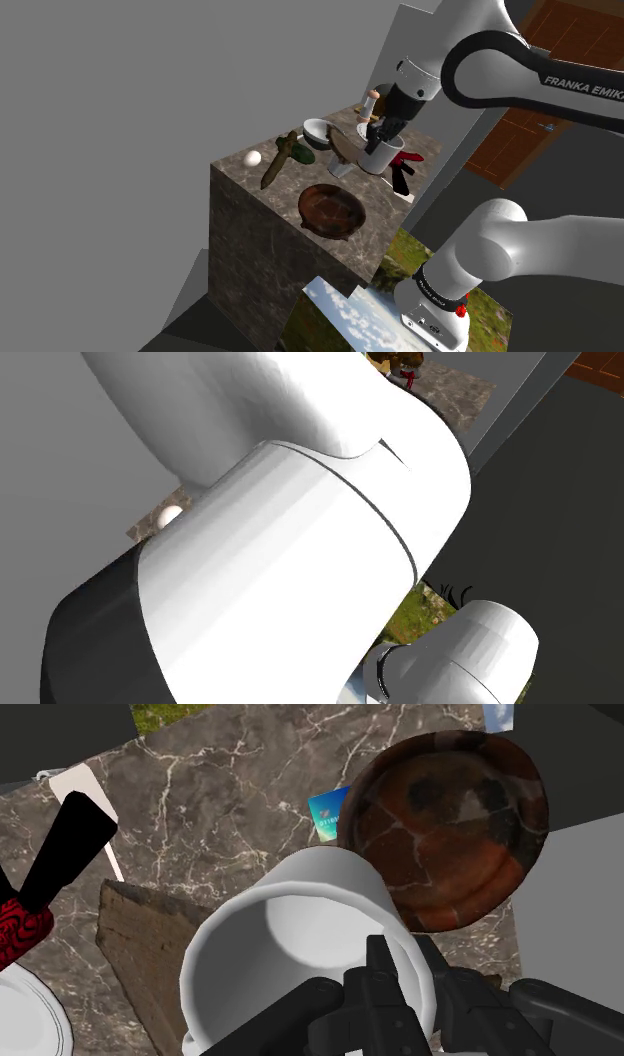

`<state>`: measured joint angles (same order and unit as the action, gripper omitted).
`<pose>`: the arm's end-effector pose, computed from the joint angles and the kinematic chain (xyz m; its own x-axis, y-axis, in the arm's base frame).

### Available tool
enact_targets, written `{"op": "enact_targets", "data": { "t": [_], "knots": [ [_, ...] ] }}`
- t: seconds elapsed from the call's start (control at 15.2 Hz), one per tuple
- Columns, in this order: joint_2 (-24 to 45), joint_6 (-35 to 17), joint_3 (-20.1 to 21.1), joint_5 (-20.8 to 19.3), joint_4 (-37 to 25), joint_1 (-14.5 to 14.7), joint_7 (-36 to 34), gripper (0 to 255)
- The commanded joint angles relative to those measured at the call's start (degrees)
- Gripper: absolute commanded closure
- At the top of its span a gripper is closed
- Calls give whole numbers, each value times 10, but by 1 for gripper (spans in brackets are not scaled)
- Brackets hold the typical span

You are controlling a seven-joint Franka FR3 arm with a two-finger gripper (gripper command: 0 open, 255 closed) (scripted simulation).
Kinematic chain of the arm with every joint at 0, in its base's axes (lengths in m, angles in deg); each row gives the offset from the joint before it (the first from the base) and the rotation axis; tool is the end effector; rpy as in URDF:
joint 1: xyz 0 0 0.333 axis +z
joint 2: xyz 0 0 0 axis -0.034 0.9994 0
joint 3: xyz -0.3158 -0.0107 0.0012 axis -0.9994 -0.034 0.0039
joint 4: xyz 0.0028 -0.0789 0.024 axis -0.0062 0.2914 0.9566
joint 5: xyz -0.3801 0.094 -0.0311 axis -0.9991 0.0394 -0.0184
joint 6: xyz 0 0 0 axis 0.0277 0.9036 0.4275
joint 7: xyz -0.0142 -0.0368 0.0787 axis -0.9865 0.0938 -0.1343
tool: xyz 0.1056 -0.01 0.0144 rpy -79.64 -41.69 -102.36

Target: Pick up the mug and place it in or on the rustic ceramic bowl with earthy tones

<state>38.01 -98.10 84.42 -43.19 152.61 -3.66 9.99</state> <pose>0.2946 0.0659 0.5342 0.9797 -0.1194 0.1608 -0.1278 -0.9909 0.0426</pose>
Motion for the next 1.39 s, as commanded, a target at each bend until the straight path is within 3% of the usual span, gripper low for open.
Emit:
{"op": "enact_targets", "data": {
  "t": [0.0, 0.26, 1.32],
  "knots": [
    [11, 5, 30, 18, -17, 11, -31, 255],
    [44, 9, 89, 47, -57, 27, -92, 255],
    [52, -115, 118, 70, 60, 38, -98, 255]
  ]
}}
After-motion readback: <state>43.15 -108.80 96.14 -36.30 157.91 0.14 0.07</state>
